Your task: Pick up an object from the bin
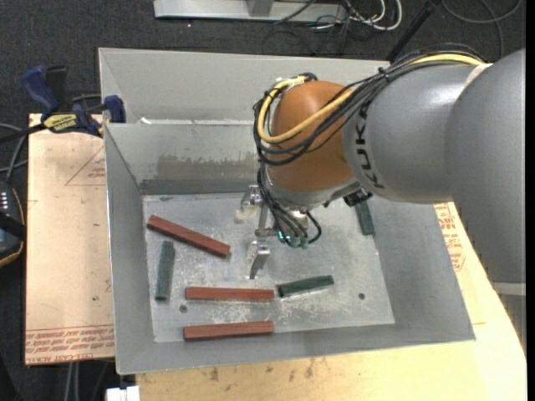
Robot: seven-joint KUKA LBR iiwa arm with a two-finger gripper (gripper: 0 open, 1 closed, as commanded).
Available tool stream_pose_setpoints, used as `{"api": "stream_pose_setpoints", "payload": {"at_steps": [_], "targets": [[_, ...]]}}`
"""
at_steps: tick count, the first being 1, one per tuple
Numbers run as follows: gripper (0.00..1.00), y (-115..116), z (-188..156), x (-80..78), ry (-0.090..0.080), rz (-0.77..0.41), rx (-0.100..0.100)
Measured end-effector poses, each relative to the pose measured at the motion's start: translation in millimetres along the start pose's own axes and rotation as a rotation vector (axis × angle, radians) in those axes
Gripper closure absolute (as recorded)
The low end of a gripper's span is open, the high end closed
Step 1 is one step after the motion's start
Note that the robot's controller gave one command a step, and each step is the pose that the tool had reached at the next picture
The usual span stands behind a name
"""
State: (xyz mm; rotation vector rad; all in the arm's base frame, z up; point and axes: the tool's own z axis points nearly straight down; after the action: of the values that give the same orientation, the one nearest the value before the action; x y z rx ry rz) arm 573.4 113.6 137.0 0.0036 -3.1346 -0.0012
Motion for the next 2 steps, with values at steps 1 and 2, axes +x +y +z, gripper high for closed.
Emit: {"api": "stream_pose_setpoints", "payload": {"at_steps": [1, 2], "targets": [[0.00, -0.4, -4.0, -2.0, -0.007, 0.002, -0.001], [1.00, 42.8, 57.3, -20.4, -0.026, -0.071, -0.006]]}}
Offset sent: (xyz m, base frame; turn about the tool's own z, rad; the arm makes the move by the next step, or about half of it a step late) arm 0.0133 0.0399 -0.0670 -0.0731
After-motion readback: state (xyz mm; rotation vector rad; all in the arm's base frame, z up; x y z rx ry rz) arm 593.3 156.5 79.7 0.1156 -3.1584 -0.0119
